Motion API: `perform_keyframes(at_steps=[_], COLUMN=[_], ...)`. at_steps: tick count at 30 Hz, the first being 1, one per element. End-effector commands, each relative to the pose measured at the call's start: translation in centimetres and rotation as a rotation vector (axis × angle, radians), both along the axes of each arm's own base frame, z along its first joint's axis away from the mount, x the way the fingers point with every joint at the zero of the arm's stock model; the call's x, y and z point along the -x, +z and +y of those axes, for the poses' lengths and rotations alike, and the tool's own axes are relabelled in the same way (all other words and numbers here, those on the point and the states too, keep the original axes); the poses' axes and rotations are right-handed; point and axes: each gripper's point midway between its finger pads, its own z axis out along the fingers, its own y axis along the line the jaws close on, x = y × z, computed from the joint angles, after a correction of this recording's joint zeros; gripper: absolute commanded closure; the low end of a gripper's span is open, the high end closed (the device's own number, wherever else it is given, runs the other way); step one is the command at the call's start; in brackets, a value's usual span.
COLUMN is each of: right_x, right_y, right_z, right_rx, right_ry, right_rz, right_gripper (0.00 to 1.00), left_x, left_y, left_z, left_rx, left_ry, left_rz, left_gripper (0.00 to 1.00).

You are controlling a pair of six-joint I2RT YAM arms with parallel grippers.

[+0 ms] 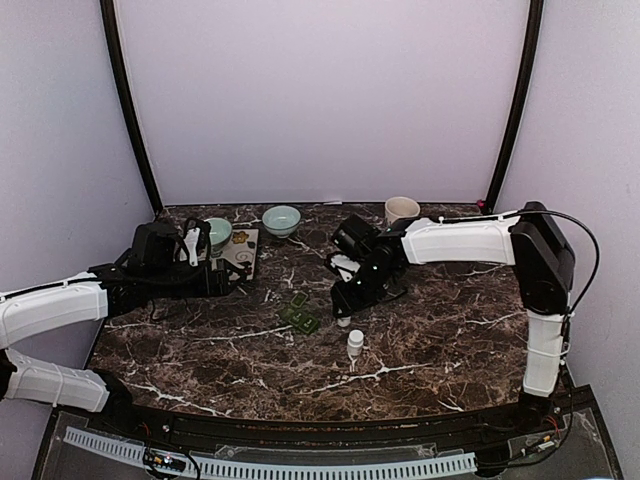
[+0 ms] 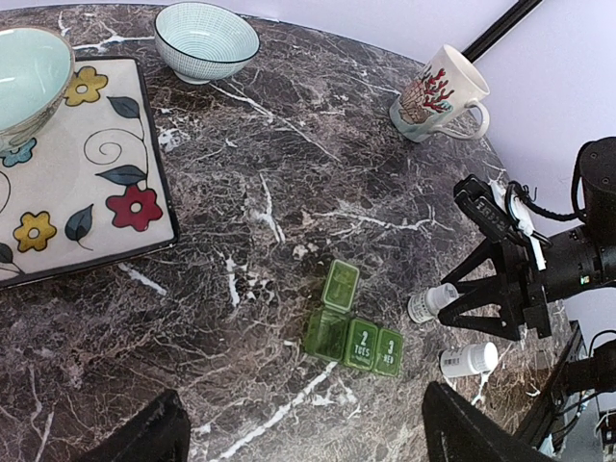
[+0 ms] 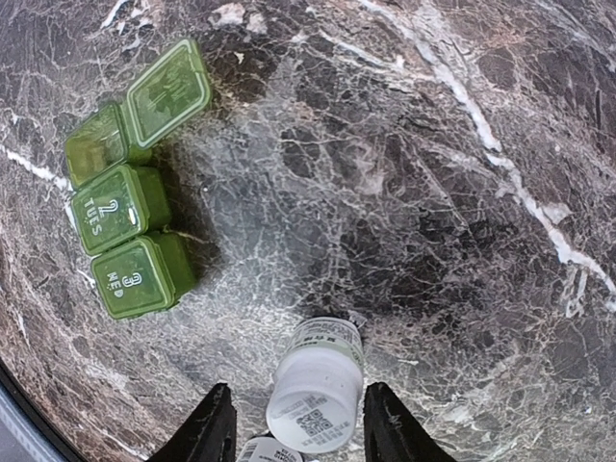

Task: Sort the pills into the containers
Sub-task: Pick up the pill bottle from the center of the board.

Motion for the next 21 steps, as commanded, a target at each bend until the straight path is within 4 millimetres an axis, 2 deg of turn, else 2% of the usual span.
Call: perform_keyframes(at_steps=[1,9,21], right_x=[0.06,-0.15,-0.46], right_y=[-0.57,-0.78,-0.54], right_z=[0.07,0.02,-0.16], right_rx=[0.013,0.02,0.029], right_ry=[0.01,0.009,0.01], right_rz=[-0.001,-0.004,-0.02], right_gripper=[0.56,0.62,0.77], left_x=[0.02,0.0,0.0], left_y=[0.6,0.42,0.23], left_z=[0.13,0.14,0.22], left_rx=[0.011,0.007,0.004], left_ry=[0.003,0.004,0.008], left_rz=[-0.005,0.0,0.003], left_gripper=[0.14,0.14,0.14])
